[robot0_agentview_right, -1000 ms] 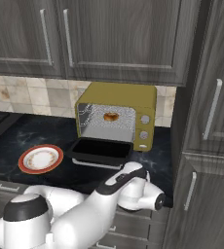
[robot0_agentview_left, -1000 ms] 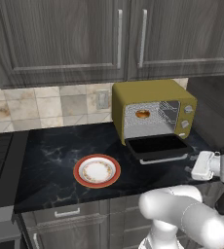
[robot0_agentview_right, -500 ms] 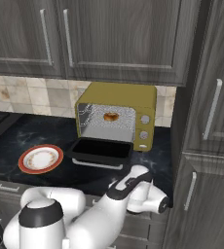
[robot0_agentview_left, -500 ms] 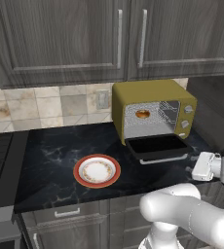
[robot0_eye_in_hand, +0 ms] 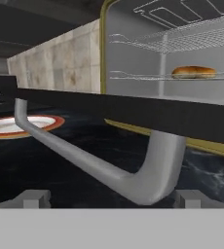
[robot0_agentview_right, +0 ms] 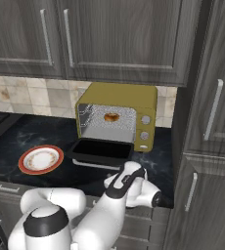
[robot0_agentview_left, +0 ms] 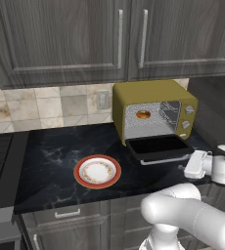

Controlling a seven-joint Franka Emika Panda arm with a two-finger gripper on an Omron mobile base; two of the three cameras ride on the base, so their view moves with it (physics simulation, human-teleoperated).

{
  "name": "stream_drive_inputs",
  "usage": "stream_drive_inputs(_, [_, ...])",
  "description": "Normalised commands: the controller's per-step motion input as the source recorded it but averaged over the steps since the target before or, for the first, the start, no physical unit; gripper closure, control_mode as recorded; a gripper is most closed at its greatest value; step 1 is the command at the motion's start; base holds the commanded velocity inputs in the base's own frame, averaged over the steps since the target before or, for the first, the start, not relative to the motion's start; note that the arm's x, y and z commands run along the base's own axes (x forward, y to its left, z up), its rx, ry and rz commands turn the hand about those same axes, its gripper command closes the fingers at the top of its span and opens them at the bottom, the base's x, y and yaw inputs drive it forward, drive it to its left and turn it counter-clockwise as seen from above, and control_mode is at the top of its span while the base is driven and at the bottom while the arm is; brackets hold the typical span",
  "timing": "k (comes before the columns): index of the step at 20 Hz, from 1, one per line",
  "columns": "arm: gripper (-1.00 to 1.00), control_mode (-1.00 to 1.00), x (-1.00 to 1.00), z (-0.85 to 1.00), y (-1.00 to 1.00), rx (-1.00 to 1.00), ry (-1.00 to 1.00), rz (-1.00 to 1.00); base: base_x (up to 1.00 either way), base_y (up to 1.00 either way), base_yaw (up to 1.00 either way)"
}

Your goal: Pick up the bagel from the plate, place it on the toaster oven rack, close the door, and set the timer.

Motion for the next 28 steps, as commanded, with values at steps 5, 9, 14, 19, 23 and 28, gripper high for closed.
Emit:
stream_drive_inputs(5, [-1.00, -1.00, 0.13, -0.01, 0.12, 0.00, 0.03, 0.00, 0.00, 0.00, 0.00])
stream_drive_inputs(9, [-1.00, -1.00, 0.01, 0.01, 0.07, 0.02, -0.01, -0.01, 0.00, 0.00, 0.00])
stream_drive_inputs(14, [-1.00, -1.00, 0.00, 0.11, 0.39, 0.09, -0.10, -0.09, 0.00, 0.00, 0.00])
stream_drive_inputs(19, [-1.00, -1.00, 0.03, 0.23, 0.63, 0.17, -0.21, -0.09, 0.00, 0.00, 0.00])
stream_drive_inputs(23, [-1.00, -1.00, 0.10, 0.46, 0.61, 0.19, -0.23, -0.07, 0.00, 0.00, 0.00])
stream_drive_inputs(28, [-1.00, -1.00, 0.21, 0.61, 0.43, 0.18, -0.23, -0.04, 0.00, 0.00, 0.00])
